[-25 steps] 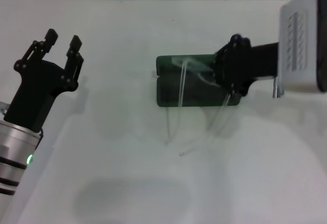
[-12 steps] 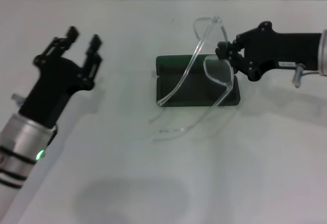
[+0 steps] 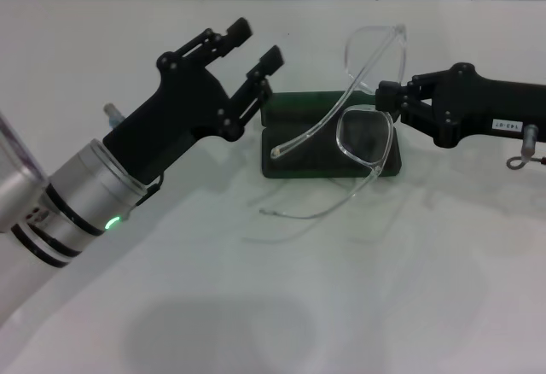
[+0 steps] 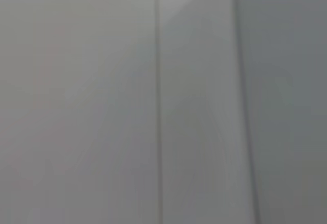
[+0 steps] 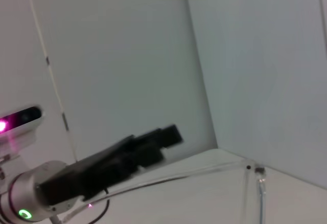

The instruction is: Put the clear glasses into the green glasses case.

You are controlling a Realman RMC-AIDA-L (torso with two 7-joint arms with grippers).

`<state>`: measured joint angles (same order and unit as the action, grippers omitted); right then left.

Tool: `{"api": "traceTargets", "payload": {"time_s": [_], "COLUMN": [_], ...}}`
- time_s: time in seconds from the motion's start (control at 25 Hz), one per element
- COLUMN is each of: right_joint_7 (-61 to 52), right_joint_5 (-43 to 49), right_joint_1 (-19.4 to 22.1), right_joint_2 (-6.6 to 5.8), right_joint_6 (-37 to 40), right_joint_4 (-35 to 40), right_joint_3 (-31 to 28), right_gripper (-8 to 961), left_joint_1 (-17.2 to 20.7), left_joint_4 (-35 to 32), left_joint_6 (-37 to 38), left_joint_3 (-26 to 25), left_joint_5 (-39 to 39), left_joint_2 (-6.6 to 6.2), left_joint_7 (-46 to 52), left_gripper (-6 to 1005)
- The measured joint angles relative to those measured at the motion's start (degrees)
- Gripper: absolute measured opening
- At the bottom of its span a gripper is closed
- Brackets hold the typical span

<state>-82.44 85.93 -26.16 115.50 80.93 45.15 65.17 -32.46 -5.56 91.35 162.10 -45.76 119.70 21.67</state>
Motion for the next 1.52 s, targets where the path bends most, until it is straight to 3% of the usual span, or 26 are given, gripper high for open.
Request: {"api": "traceTargets", "payload": {"time_s": [0.32, 0.52, 0.92, 1.52], "right_joint_7": [-0.6, -3.6, -14.8, -18.7], "right_joint_5": [-2.3, -1.6, 2.9, 1.7], "right_joint_1": [-1.7, -2.5, -7.0, -9.2], "right_joint_2": [-0.06, -0.28, -1.94, -1.51], "right_joint_6": [0.6, 0.3, 0.7, 3.6], "right_joint_4": [-6.1, -6.7, -7.4, -8.0], "right_joint_3": [-0.3, -0.2, 0.1, -0.4], "right_gripper": [56, 56, 55, 55], "left_joint_1": [-4.3, -5.8, -6.8, -6.7], "left_joint_4": [3.3, 4.1, 4.3, 4.5], "left_joint_6": [8.0, 8.1, 7.0, 2.5], "left_joint_3": [0.1, 0.1, 0.1, 0.1], "left_joint_5": [8.4, 10.6, 12.6, 16.0], "left_joint_2": [-0.27, -0.15, -0.14, -0.08], "left_joint_7": [4.0, 5.4, 4.2, 3.8], "left_gripper": [461, 461, 461, 461]}}
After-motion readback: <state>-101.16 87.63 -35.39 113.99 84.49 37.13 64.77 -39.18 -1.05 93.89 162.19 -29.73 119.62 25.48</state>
